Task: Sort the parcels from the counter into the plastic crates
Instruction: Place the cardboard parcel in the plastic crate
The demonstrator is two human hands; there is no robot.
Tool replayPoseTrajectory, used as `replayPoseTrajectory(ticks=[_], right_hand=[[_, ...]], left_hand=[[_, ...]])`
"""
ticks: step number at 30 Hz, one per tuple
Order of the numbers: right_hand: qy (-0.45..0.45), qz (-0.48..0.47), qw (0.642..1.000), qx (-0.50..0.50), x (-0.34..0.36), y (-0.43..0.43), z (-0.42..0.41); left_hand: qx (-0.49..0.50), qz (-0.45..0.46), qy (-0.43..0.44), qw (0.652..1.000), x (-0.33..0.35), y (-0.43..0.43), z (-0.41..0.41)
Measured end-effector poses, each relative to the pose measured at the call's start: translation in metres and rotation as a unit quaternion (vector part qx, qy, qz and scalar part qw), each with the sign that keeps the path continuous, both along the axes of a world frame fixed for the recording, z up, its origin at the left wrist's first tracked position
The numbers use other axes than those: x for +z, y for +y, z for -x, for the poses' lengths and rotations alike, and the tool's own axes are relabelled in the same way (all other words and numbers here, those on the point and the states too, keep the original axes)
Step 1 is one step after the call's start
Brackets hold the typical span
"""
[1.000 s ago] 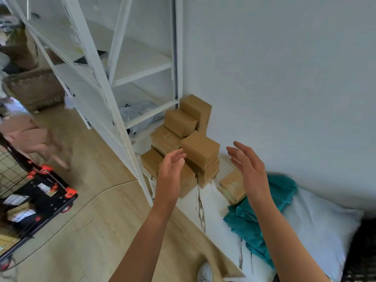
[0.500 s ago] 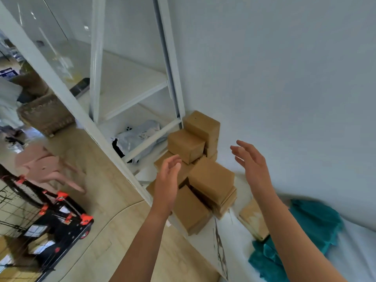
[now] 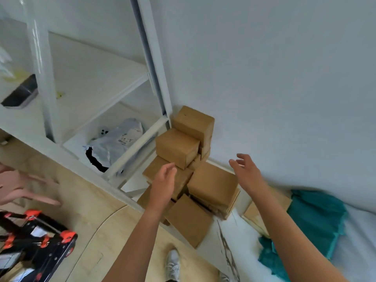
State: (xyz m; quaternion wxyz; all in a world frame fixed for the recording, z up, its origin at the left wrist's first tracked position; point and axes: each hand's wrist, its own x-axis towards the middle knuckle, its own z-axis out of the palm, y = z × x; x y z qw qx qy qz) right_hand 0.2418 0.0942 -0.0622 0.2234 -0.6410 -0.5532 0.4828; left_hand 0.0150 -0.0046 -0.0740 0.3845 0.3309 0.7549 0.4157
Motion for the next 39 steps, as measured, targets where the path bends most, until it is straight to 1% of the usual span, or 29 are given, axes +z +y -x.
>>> replayPoseTrajectory(ticks=[2, 5, 9, 14, 18, 20, 23, 28, 34, 37, 39], right_hand=[[-0.02, 0.021, 0.998, -0.047, -0.012, -0.012, -0.002], [-0.05, 0.044, 0.992, -0.106, -0.027, -0.036, -0.003], [-0.031, 0.113, 0.982, -0.151, -0.052, -0.068, 0.005], [0.032, 0.111, 0.971, -0.212, -0.06, -0.085, 0.022], [0.109, 0.152, 0.952, -0.241, -0.053, -0.087, 0.024], [0.131, 0.161, 0.947, -0.244, -0.053, -0.089, 0.02], [0.143, 0.136, 0.947, -0.254, -0.046, -0.087, 0.005], [0.213, 0.09, 0.945, -0.234, -0.022, -0.081, -0.027], [0.243, 0.05, 0.936, -0.251, -0.018, -0.081, -0.057], [0.257, 0.04, 0.936, -0.237, -0.02, -0.087, -0.069], [0.256, 0.034, 0.933, -0.25, -0.027, -0.089, -0.078]], left_hand=[[-0.075, 0.025, -0.007, 0.997, -0.01, 0.006, 0.002], [-0.179, 0.057, -0.03, 0.982, -0.023, 0.017, 0.002], [-0.271, 0.1, -0.018, 0.957, -0.039, 0.025, 0.002], [-0.299, 0.093, -0.043, 0.949, -0.041, 0.03, 0.005], [-0.315, 0.104, -0.06, 0.942, -0.042, 0.036, 0.009], [-0.317, 0.102, -0.071, 0.94, -0.042, 0.039, 0.008], [-0.324, 0.072, -0.072, 0.94, -0.031, 0.043, 0.001], [-0.33, 0.031, -0.051, 0.942, -0.013, 0.049, -0.019], [-0.34, -0.008, -0.045, 0.939, -0.004, 0.048, -0.046], [-0.348, -0.009, -0.049, 0.936, -0.007, 0.049, -0.052], [-0.367, -0.011, -0.036, 0.929, -0.012, 0.048, -0.054]])
